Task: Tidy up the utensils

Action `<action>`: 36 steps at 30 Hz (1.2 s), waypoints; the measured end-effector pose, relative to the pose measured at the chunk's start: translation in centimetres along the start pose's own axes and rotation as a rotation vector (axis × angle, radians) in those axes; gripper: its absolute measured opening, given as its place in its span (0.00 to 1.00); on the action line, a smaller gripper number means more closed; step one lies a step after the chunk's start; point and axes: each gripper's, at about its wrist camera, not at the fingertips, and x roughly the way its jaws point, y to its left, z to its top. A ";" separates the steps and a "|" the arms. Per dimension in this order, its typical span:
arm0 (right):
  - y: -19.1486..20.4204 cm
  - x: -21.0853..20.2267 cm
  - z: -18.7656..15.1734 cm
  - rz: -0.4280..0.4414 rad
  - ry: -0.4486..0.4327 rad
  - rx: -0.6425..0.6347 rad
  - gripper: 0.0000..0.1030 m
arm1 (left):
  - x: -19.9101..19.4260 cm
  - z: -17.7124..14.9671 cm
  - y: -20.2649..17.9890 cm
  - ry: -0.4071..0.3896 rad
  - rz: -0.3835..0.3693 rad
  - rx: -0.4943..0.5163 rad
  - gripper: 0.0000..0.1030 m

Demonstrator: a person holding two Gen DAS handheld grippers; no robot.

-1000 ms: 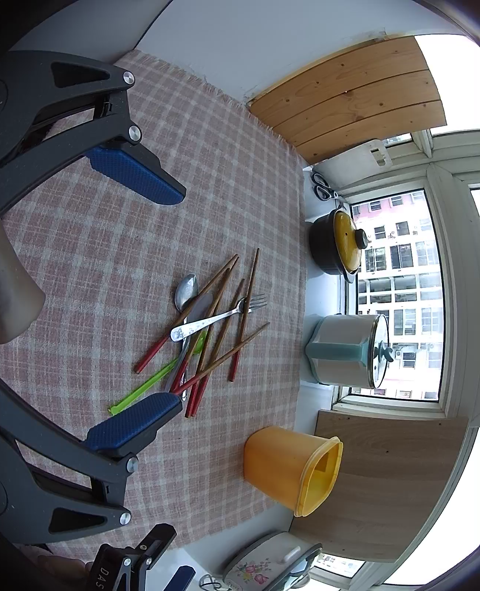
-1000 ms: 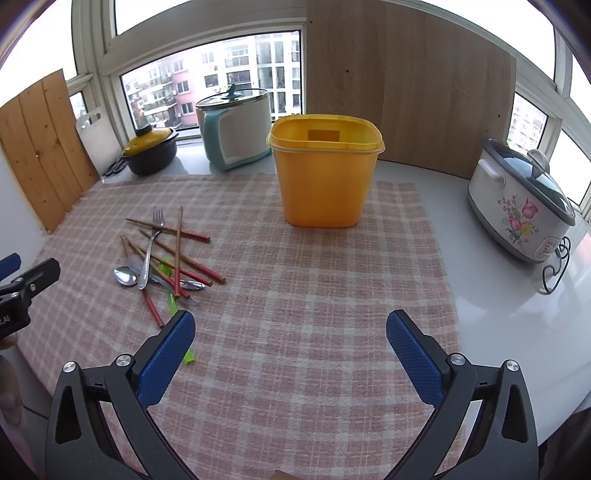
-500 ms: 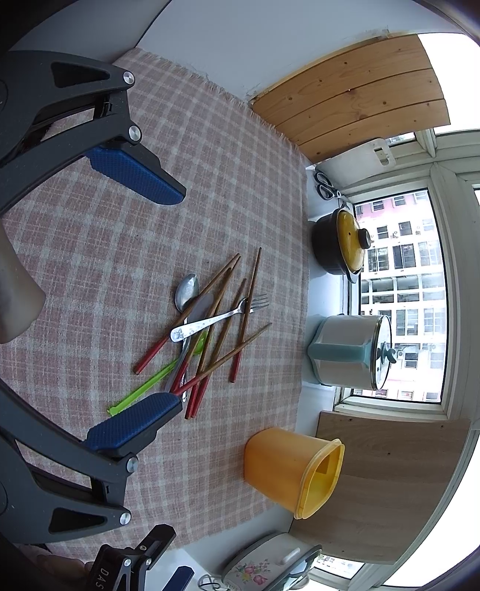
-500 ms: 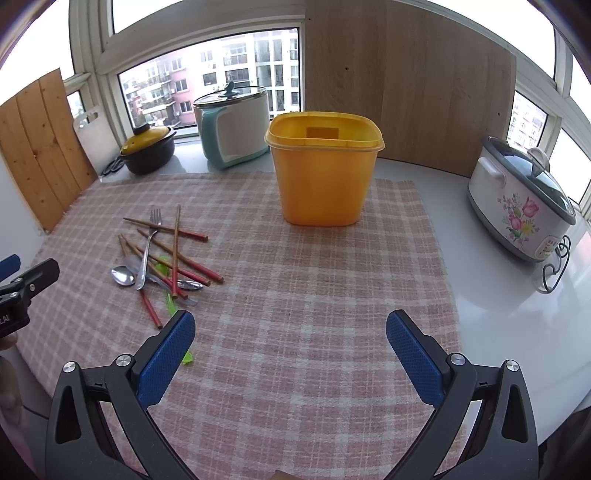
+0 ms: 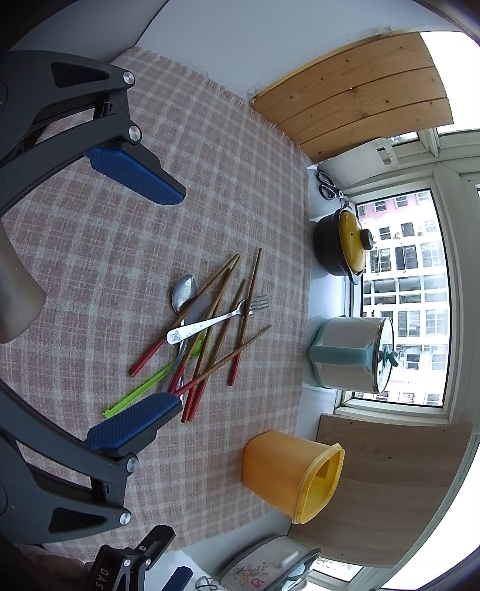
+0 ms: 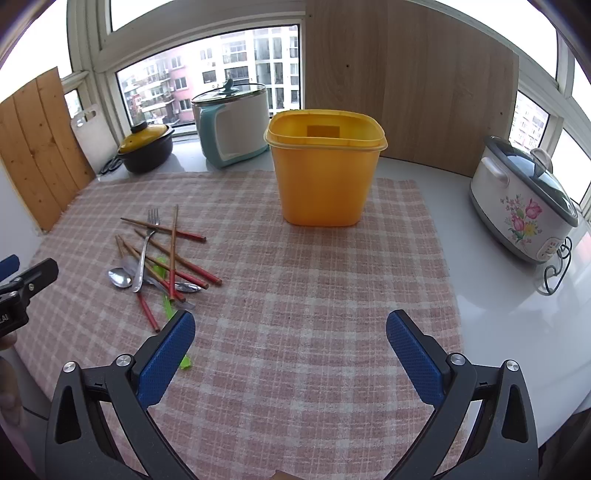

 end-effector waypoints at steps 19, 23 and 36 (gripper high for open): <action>0.5 1.0 0.9 -0.022 0.012 -0.020 0.99 | 2.1 0.6 2.3 0.045 0.017 -0.048 1.00; 0.6 1.1 1.2 -0.029 0.009 -0.025 0.99 | 2.5 0.8 3.2 0.054 0.020 -0.062 1.00; 1.3 1.8 1.9 0.002 -0.076 -0.082 0.99 | 4.3 -0.4 6.8 0.104 0.012 -0.131 1.00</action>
